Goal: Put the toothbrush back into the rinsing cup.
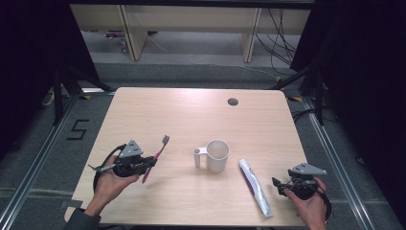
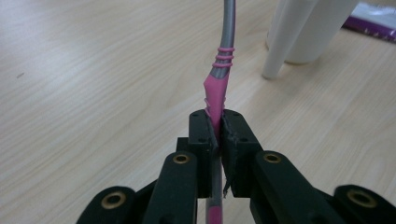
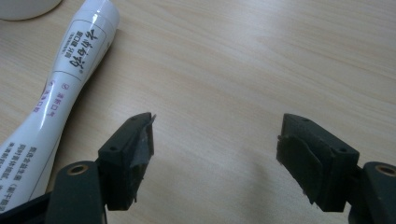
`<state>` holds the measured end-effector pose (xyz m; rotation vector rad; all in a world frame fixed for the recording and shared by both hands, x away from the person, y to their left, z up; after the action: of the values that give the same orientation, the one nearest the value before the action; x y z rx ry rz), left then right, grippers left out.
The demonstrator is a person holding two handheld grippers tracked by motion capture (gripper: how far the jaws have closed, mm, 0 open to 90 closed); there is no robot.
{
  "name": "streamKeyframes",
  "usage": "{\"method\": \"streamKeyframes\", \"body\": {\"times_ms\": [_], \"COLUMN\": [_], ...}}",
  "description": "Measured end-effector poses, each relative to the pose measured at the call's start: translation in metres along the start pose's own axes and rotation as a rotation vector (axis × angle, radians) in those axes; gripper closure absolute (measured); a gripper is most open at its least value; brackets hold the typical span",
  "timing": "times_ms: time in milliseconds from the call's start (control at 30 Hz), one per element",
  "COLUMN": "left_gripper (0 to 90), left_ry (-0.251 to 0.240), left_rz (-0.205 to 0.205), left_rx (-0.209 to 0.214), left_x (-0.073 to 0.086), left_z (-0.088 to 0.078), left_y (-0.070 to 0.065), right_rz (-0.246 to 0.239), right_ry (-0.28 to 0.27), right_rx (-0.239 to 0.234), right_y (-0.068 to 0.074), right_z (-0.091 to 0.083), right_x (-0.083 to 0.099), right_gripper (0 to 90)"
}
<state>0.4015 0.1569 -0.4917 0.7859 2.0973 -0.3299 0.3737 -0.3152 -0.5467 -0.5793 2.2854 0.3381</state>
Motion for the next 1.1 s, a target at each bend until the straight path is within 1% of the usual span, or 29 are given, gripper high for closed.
{"method": "streamKeyframes", "body": {"times_ms": [67,100,133,167,200,300,333,367,400,433,467,500,533,600,633,667,700,733,800,867,900,967,1000,1100], "left_gripper": [82.9,82.9,82.9,82.9,82.9,82.9,82.9,82.9,82.9,82.9,82.9,82.9,82.9,82.8,82.8,82.9,82.8,82.9,82.9,82.9,82.9,82.9,82.9,82.9], "left_ry": [-0.035,-0.049,-0.056,-0.076,-0.086,-0.115,-0.133,-0.150,-0.169,-0.184,-0.205,-0.216,-0.234,-0.246,-0.255,-0.260,-0.266,-0.275,-0.290,-0.316,-0.320,-0.343,-0.352,-0.375], "left_rz": [-0.039,-0.040,-0.028,-0.057,-0.067,-0.070,-0.073,-0.080,-0.084,-0.090,-0.098,-0.104,-0.104,-0.118,-0.126,-0.136,-0.138,-0.137,-0.147,-0.147,-0.146,-0.157,-0.153,-0.150], "left_rx": [-0.005,-0.011,-0.015,-0.011,-0.008,-0.016,-0.008,-0.010,0.002,-0.002,0.005,0.004,0.011,0.026,0.026,0.033,0.034,0.024,0.039,0.034,0.037,0.040,0.045,0.037], "left_x": [-0.004,-0.005,-0.006,-0.007,-0.009,-0.012,-0.013,-0.015,-0.017,-0.019,-0.021,-0.023,-0.025,-0.028,-0.030,-0.032,-0.034,-0.036,-0.040,-0.045,-0.047,-0.051,-0.054,-0.059], "left_z": [0.000,0.000,-0.001,-0.001,-0.001,-0.002,-0.002,-0.003,-0.003,-0.003,-0.003,-0.004,-0.004,-0.004,-0.004,-0.004,-0.003,-0.004,-0.003,-0.002,-0.002,0.000,0.000,0.001], "left_y": [-0.001,-0.002,0.000,-0.001,-0.001,-0.001,-0.002,-0.003,-0.004,-0.006,-0.007,-0.008,-0.008,-0.010,-0.010,-0.011,-0.012,-0.012,-0.013,-0.014,-0.015,-0.016,-0.016,-0.018], "right_rz": [-0.004,-0.002,-0.001,0.003,0.004,0.003,0.003,0.002,0.001,0.002,0.003,0.001,0.009,0.020,-0.001,-0.044,-0.065,-0.059,-0.062,-0.059,-0.039,-0.040,-0.033,-0.043], "right_ry": [-0.002,-0.001,0.000,0.001,0.001,-0.002,-0.002,-0.005,-0.005,-0.006,-0.007,-0.007,-0.007,-0.003,-0.005,-0.009,-0.015,-0.014,-0.014,-0.012,-0.009,-0.012,-0.012,-0.012], "right_rx": [0.000,-0.003,-0.003,-0.003,-0.004,-0.002,-0.002,0.000,0.004,0.003,0.003,0.002,-0.001,-0.004,0.002,0.005,0.002,-0.006,-0.003,0.001,0.008,0.003,0.004,0.003], "right_y": [0.000,0.000,0.000,0.000,0.000,0.000,0.000,0.000,-0.001,-0.001,-0.001,-0.001,0.000,0.000,-0.001,-0.004,-0.006,-0.005,-0.005,-0.005,-0.004,-0.004,-0.003,-0.005], "right_z": [0.000,0.000,0.001,0.000,0.000,0.000,0.000,0.000,0.000,0.000,0.000,0.000,0.000,-0.001,0.000,0.000,0.001,0.000,0.001,0.001,0.000,0.000,0.000,0.000], "right_x": [0.000,0.000,0.000,0.000,0.000,0.000,0.000,0.000,0.000,0.000,0.000,0.000,0.000,0.000,0.000,-0.001,-0.002,-0.002,-0.002,-0.001,-0.001,-0.001,-0.001,-0.001], "right_gripper": [27.6,27.7,27.6,27.6,27.7,27.6,27.6,27.7,27.6,27.7,27.7,27.6,27.7,27.7,27.7,27.6,27.6,27.6,27.7,27.7,27.6,27.6,27.6,27.6]}}
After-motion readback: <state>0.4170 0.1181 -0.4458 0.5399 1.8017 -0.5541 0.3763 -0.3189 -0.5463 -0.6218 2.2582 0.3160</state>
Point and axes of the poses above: each handheld gripper's, and its own axes: z roughly forward along the jaws, x roughly out of its underside, y roughly to its left, the point moved 7 cm from there along z, roughly forward along the jaws, and after that the axes turned 7 degrees about -x, right-handed, at the moved point
